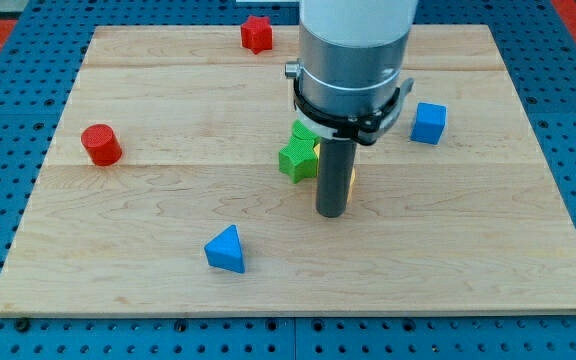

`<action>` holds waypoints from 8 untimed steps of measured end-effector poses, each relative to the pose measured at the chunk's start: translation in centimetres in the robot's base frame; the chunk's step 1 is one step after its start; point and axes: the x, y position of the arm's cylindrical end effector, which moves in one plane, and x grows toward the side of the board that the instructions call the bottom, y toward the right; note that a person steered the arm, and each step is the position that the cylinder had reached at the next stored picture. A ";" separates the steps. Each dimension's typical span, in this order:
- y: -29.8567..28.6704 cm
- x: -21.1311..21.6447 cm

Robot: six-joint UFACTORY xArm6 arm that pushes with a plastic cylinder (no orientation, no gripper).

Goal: Move the blue cube towards center left

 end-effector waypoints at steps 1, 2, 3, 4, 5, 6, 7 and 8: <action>0.0 -0.2; 4.9 3.3; 13.1 -1.6; 15.5 -7.8; 12.7 -11.2; 9.8 -13.2; 15.3 -14.6; 5.3 -17.5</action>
